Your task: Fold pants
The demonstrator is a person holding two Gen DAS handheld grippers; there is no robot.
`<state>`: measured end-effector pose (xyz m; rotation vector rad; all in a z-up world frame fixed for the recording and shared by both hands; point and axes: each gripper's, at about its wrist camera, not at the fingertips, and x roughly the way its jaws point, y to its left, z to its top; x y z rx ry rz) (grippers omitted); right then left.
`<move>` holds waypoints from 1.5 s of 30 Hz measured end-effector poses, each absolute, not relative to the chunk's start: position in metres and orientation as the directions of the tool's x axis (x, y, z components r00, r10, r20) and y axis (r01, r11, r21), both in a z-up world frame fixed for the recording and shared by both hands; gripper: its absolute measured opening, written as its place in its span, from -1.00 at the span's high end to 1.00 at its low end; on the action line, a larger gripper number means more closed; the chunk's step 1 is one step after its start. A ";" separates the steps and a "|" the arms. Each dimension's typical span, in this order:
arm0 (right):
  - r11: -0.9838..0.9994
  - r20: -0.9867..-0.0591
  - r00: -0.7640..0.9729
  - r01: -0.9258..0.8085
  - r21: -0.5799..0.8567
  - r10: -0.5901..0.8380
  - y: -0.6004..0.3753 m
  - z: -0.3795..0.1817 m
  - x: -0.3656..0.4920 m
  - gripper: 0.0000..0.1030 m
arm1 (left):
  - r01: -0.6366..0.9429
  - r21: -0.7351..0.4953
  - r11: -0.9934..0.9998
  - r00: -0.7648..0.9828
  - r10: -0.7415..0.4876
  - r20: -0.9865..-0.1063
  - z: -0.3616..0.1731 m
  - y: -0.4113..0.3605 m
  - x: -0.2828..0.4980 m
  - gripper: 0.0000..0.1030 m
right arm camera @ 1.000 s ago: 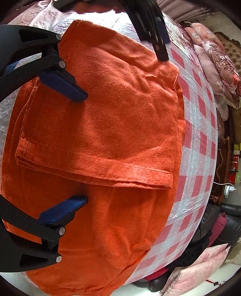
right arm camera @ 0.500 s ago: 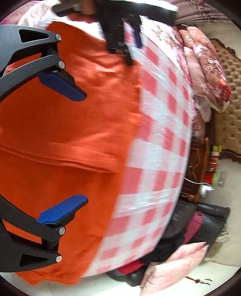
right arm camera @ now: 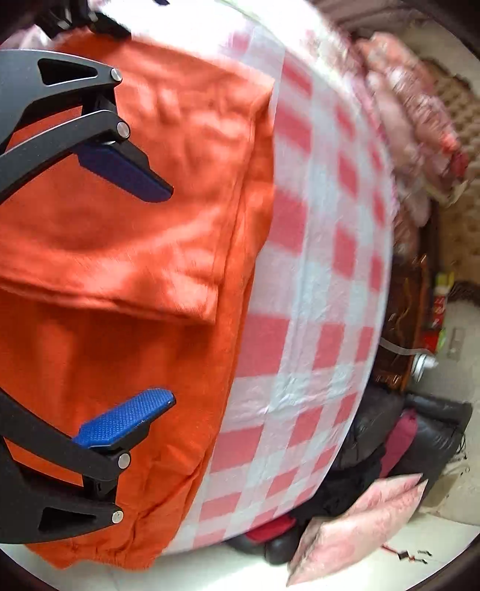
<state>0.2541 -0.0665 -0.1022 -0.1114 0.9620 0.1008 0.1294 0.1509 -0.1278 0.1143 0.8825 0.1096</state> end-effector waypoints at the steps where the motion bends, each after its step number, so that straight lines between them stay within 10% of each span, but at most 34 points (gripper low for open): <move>1: 0.987 -0.819 0.569 -0.159 -0.027 0.069 -0.064 -0.098 0.247 -0.89 | -0.060 0.147 0.987 0.630 0.152 -0.762 -0.127 0.158 0.124 -0.61; 17: 0.960 -0.868 0.489 -0.274 -0.059 0.086 -0.014 -0.130 0.199 -0.90 | 0.031 0.056 0.998 0.644 0.023 -0.765 -0.124 0.104 0.112 -0.61; 23: 0.962 -0.867 0.489 -0.269 -0.039 0.101 -0.017 -0.131 0.196 -0.90 | -0.036 -0.029 0.999 0.590 -0.002 -0.808 -0.132 0.119 0.116 -0.96; 45: 0.967 -0.863 0.491 -0.256 -0.014 0.117 -0.022 -0.127 0.194 -0.90 | -0.024 0.064 0.998 0.646 0.064 -0.760 -0.112 0.103 0.111 -0.70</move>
